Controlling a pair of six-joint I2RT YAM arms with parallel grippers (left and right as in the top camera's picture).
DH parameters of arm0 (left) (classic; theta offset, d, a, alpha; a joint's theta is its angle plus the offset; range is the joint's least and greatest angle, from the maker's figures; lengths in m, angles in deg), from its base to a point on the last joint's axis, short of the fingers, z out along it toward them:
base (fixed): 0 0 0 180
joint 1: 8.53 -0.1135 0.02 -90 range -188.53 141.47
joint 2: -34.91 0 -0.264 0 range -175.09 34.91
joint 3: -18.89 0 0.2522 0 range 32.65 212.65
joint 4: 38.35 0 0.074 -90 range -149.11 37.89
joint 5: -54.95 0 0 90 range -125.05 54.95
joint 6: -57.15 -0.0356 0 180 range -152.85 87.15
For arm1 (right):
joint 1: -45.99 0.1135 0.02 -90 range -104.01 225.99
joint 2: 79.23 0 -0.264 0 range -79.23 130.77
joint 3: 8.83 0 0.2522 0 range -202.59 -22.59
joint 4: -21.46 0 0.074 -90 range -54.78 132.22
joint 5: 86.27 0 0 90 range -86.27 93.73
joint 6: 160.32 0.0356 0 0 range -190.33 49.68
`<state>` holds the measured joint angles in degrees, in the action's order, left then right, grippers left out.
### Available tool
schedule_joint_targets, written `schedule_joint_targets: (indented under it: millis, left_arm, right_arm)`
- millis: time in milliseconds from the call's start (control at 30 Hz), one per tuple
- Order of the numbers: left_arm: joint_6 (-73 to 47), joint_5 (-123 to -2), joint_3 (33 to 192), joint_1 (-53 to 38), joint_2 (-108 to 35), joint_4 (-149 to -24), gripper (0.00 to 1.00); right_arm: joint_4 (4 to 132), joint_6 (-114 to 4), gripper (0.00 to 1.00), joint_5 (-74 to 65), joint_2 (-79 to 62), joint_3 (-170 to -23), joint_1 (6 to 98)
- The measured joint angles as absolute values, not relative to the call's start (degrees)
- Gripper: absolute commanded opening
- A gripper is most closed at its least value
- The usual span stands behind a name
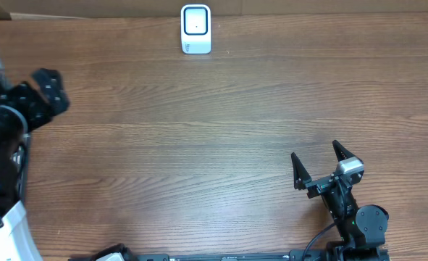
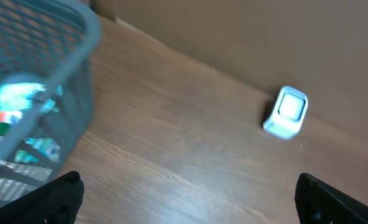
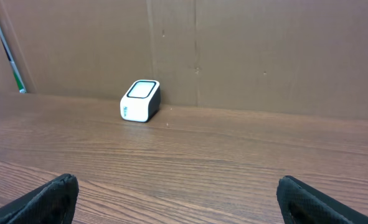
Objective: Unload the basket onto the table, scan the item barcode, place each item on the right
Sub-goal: 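Raise the left gripper and swing it over the grey basket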
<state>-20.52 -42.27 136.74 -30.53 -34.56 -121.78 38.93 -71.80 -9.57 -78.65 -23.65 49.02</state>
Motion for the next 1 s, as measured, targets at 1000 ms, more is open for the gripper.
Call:
schedule_joint_targets:
  millis: [1000]
  left_arm:
    - [-6.35,-34.1,139.26,-58.07,-39.32,-128.62,0.99]
  right_arm:
    - [38.91,-71.82,1.0,-9.55,-78.65,-23.65,49.02]
